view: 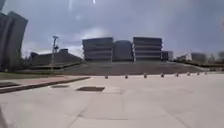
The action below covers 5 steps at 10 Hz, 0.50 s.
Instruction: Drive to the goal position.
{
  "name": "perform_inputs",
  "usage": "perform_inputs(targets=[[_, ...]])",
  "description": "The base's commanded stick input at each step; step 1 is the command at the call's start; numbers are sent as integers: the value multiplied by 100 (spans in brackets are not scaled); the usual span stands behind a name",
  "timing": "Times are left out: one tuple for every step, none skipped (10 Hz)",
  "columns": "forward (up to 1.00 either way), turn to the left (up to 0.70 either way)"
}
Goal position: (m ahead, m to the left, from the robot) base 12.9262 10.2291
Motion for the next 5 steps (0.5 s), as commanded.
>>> perform_inputs(targets=[[100, -20], [100, -35], [100, -10], [100, 0], [100, 0]])
